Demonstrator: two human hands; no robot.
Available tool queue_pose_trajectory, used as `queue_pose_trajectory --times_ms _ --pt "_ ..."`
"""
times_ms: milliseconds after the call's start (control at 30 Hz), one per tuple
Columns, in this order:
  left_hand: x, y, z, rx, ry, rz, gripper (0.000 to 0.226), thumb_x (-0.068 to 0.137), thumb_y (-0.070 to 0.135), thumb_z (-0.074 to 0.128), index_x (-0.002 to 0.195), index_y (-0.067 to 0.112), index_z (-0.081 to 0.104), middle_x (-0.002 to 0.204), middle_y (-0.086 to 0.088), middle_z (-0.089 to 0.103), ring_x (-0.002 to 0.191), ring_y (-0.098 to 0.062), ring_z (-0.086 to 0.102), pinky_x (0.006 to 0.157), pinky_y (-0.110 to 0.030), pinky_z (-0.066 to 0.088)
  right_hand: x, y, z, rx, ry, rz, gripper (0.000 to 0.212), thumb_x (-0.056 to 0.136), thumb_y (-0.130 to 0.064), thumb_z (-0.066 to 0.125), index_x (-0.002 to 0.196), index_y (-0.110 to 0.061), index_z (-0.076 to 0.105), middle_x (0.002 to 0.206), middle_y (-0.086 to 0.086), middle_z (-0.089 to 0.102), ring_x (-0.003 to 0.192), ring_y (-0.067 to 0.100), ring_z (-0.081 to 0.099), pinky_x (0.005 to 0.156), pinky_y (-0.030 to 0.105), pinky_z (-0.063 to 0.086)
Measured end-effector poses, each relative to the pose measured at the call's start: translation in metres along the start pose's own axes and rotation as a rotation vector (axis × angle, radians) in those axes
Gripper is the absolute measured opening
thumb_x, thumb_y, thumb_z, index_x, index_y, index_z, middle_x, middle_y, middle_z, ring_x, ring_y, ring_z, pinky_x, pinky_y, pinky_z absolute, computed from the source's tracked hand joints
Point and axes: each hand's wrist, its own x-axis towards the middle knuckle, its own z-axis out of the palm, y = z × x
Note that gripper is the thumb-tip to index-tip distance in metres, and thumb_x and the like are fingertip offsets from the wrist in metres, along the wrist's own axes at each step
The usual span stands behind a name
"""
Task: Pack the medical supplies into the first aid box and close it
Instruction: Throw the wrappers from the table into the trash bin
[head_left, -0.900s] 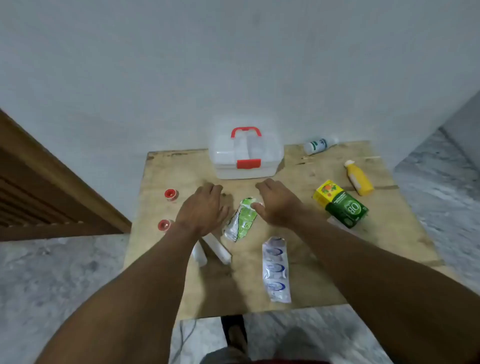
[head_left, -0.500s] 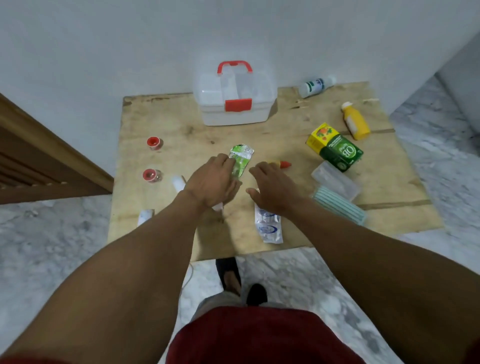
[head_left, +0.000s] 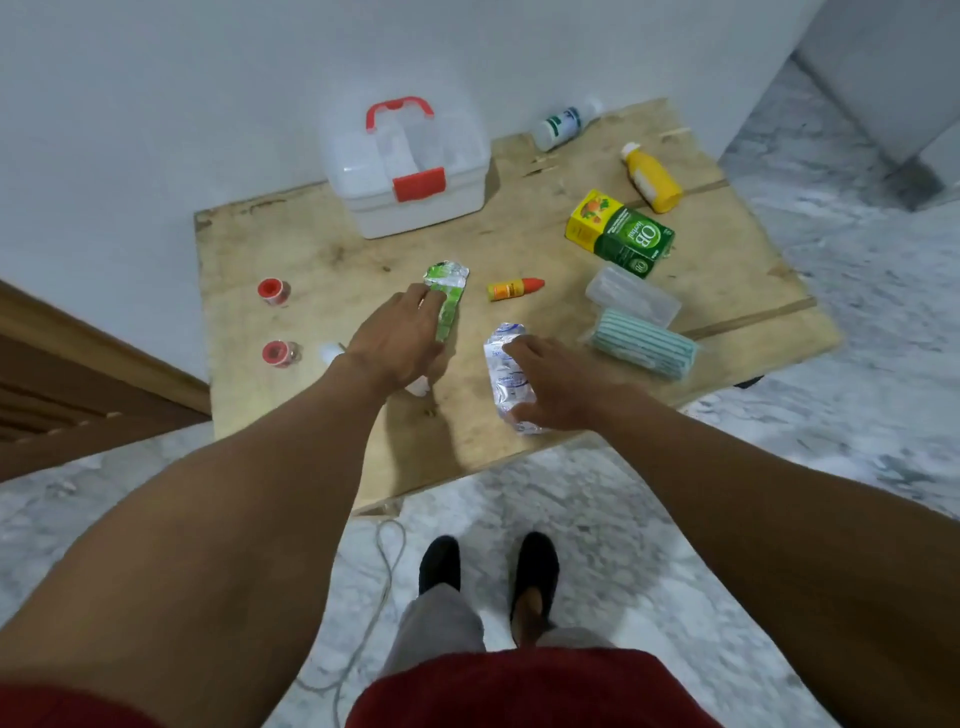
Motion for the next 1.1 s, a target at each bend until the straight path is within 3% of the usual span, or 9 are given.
queue_pose_trajectory --times_ms 167,267,400,533,667,767,900,1033,1100 --pt "0.026 -0.024 -0.002 0.008 -0.065 0.118 0.079 0.078 0.018 0.080 0.143 -0.004 0.039 0.148 -0.022 0.040 0.130 -0.039 0.044 0.105 -0.043 0.038 0.009 -0.004 0.001 -0.069 -0.085 0.093 0.085 0.072 -0.045 0.077 0.139 -0.015 0.034 0.153 0.003 0.033 0.131 0.031 0.040 0.097 0.043 0.045" --pt "0.038 -0.036 0.003 0.016 -0.159 0.159 0.091 0.080 0.020 0.079 0.153 0.004 0.027 0.158 -0.015 0.027 0.142 -0.033 0.031 0.111 -0.040 0.033 0.017 -0.010 0.004 -0.106 -0.067 0.148 0.080 0.072 -0.045 0.077 0.137 -0.020 0.039 0.148 0.000 0.037 0.127 0.030 0.041 0.092 0.040 0.046" --pt "0.050 -0.044 0.008 0.130 -0.219 0.148 0.082 0.081 0.031 0.075 0.151 0.017 0.034 0.150 -0.008 0.040 0.129 -0.033 0.041 0.095 -0.044 0.045 0.023 -0.019 0.002 -0.090 -0.052 0.223 0.065 0.077 -0.040 0.072 0.135 -0.023 0.048 0.143 0.000 0.042 0.126 0.028 0.041 0.093 0.040 0.045" --pt "0.059 -0.045 0.009 0.184 -0.132 0.163 0.053 0.081 0.030 0.072 0.129 0.015 0.057 0.127 -0.009 0.055 0.113 -0.034 0.049 0.076 -0.037 0.037 0.029 -0.023 0.003 -0.044 0.078 0.258 0.036 0.086 -0.028 0.063 0.120 -0.019 0.062 0.126 0.003 0.056 0.114 0.028 0.050 0.083 0.036 0.044" --pt "0.063 -0.048 0.007 0.162 -0.048 0.213 0.027 0.086 0.018 0.060 0.112 0.014 0.066 0.110 -0.009 0.063 0.104 -0.034 0.054 0.074 -0.036 0.036 0.029 -0.026 0.001 -0.020 0.128 0.268 0.028 0.086 -0.022 0.062 0.114 -0.019 0.064 0.114 0.004 0.061 0.105 0.027 0.057 0.074 0.033 0.041" --pt "0.064 -0.047 -0.007 0.037 -0.005 0.262 0.024 0.089 0.015 0.059 0.110 0.008 0.067 0.102 -0.014 0.059 0.094 -0.035 0.056 0.073 -0.041 0.047 0.025 -0.023 -0.012 0.061 0.139 0.260 0.011 0.087 -0.017 0.060 0.096 -0.011 0.063 0.099 0.010 0.063 0.095 0.030 0.060 0.066 0.033 0.036" --pt "0.071 -0.028 -0.051 -0.009 0.105 0.358 0.026 0.093 0.019 0.058 0.116 0.008 0.063 0.106 -0.013 0.060 0.092 -0.033 0.060 0.074 -0.041 0.050 0.016 -0.013 -0.052 0.139 0.258 0.232 0.013 0.091 -0.019 0.058 0.089 -0.008 0.064 0.095 0.016 0.065 0.090 0.036 0.061 0.067 0.036 0.037" --pt "0.088 0.021 -0.105 0.019 0.233 0.373 0.020 0.090 0.019 0.057 0.107 0.009 0.062 0.101 -0.014 0.066 0.091 -0.039 0.062 0.071 -0.040 0.048 -0.007 0.015 -0.104 0.100 0.410 0.233 0.020 0.090 -0.027 0.054 0.082 -0.011 0.062 0.089 0.013 0.066 0.086 0.035 0.063 0.063 0.034 0.036" --pt "0.096 0.059 -0.125 0.029 0.284 0.372 0.020 0.089 0.020 0.057 0.105 0.011 0.063 0.100 -0.014 0.068 0.090 -0.040 0.063 0.071 -0.041 0.050 -0.035 0.036 -0.132 0.102 0.470 0.258 0.011 0.087 -0.025 0.054 0.083 -0.018 0.062 0.094 0.005 0.067 0.090 0.030 0.061 0.063 0.029 0.033"
